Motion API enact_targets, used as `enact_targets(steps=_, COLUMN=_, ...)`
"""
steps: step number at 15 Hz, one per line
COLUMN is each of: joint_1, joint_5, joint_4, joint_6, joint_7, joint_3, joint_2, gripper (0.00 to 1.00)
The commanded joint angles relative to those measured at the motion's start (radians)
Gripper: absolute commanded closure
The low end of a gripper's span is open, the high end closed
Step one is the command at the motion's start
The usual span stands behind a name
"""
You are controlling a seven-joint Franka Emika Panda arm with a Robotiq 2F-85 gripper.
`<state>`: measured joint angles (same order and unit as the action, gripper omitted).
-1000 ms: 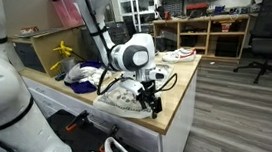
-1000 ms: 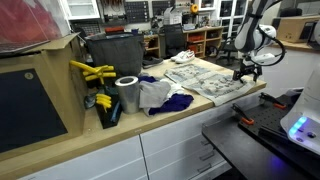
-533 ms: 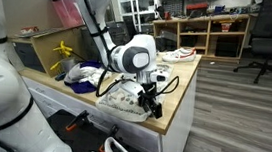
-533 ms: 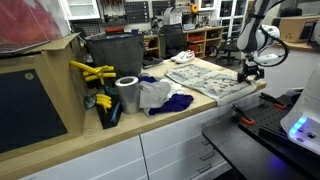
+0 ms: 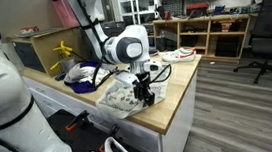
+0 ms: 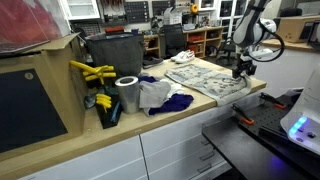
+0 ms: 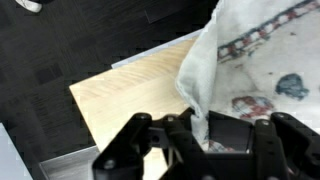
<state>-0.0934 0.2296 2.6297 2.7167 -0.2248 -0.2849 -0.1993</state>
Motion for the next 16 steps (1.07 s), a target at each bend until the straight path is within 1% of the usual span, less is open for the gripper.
enact_targets(steps=1, joint_1=0.041, joint_5=-0.052, joint_4=-0.003, joint_6=-0.12, joint_7=-0.046, joint_3=0.067, joint_2=0.115, gripper=1.0)
enact_targets(steps=5, joint_1=0.071, joint_5=-0.11, joint_4=-0.08, joint_6=-0.218, joint_7=-0.093, joint_3=0.163, joint_2=0.148, gripper=1.0)
enact_targets(steps=8, joint_1=0.081, joint_5=-0.137, joint_4=-0.182, joint_6=-0.256, joint_7=-0.133, joint_3=0.206, joint_2=0.119, gripper=1.0)
enact_targets(steps=12, joint_1=0.083, joint_5=-0.122, joint_4=-0.321, joint_6=-0.275, joint_7=-0.214, joint_3=0.215, joint_2=0.054, gripper=1.0)
enact_targets(steps=16, joint_1=0.095, joint_5=-0.118, joint_4=-0.417, joint_6=-0.271, joint_7=-0.267, joint_3=0.207, joint_2=-0.013, gripper=1.0)
